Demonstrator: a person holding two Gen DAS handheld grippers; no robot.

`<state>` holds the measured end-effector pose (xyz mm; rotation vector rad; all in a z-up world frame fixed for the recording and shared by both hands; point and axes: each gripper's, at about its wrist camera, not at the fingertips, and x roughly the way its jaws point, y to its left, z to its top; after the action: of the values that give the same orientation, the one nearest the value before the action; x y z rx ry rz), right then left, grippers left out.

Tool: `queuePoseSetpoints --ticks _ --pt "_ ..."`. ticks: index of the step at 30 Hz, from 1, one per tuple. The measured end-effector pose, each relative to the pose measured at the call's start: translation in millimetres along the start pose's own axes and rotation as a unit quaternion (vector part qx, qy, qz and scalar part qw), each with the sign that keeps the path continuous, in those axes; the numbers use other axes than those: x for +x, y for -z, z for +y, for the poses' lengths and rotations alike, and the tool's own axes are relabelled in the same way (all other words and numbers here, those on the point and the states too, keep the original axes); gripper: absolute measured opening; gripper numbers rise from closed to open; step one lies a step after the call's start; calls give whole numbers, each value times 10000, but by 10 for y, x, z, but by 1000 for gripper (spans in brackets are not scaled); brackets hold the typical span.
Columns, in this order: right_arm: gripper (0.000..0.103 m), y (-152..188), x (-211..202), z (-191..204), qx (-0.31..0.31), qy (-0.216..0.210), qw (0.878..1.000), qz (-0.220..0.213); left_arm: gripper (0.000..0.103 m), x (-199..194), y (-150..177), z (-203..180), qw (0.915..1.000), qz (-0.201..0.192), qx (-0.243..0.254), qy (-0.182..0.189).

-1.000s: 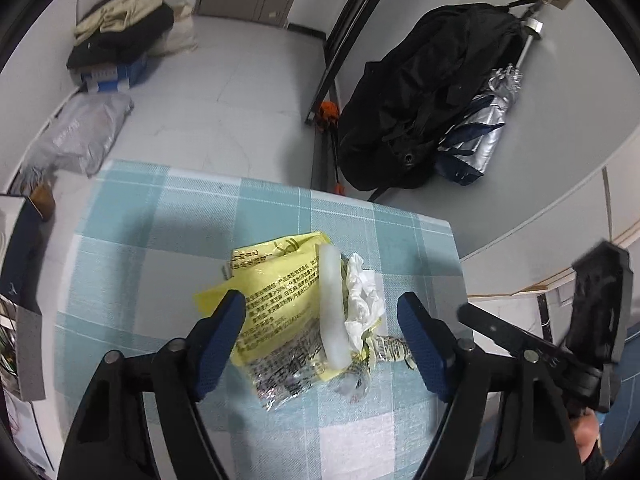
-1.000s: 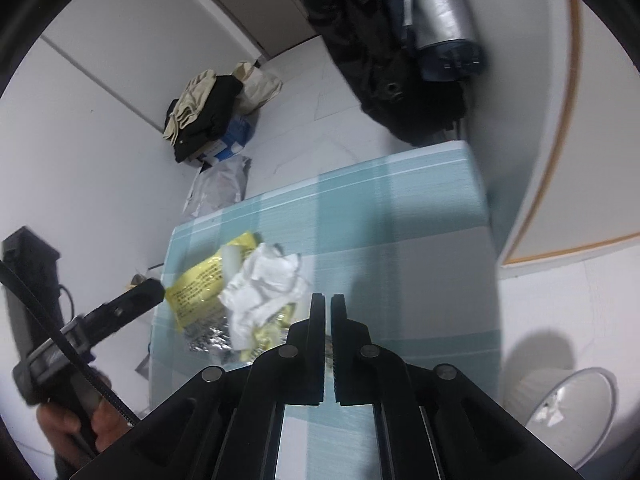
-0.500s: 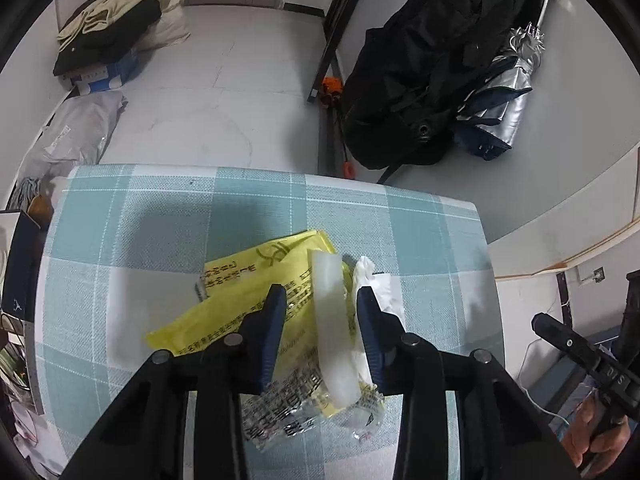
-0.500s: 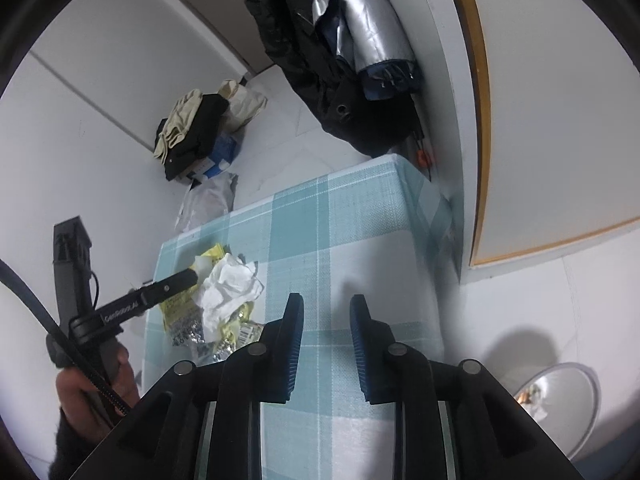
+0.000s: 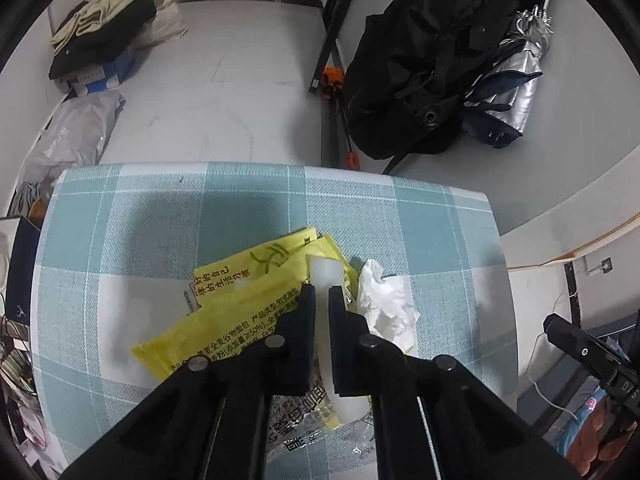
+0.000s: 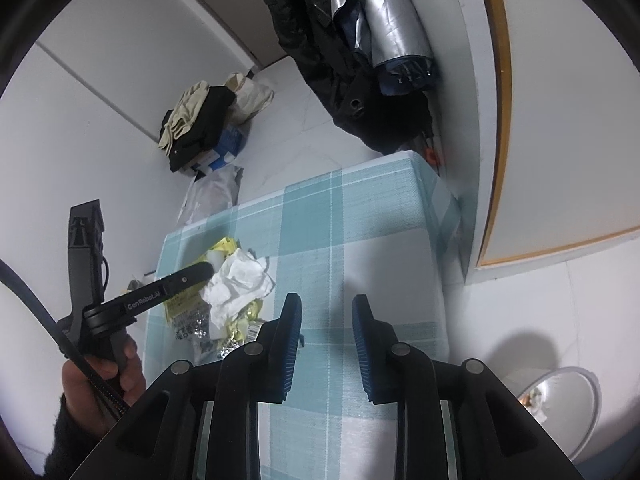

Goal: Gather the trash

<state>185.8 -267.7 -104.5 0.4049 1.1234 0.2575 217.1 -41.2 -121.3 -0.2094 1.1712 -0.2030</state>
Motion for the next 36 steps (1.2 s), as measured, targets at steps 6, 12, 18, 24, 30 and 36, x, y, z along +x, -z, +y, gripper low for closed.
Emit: queuePoseSetpoints --ticks 6,12,18,24,30,36 --pt "26 8 4 -21 31 29 10000 17 0 -84 -1 8 9996 -110 -46 240" --pt "26 5 22 -9 23 63 10000 -1 0 -288 6 -12 9985 -358 22 412" --pt "26 21 68 47 -58 131 9999 36 0 -496 43 10 9970 -547 110 540" --pt "34 8 162 193 -174 95 9998 62 0 -547 50 147 9961 -525 -97 697" --pt "57 14 345 540 -591 -16 9982 43 0 -664 75 252 9956 -576 -83 740" --pt "62 -1 710 788 -565 -130 9977 340 0 -741 95 412 9956 -611 -142 699"
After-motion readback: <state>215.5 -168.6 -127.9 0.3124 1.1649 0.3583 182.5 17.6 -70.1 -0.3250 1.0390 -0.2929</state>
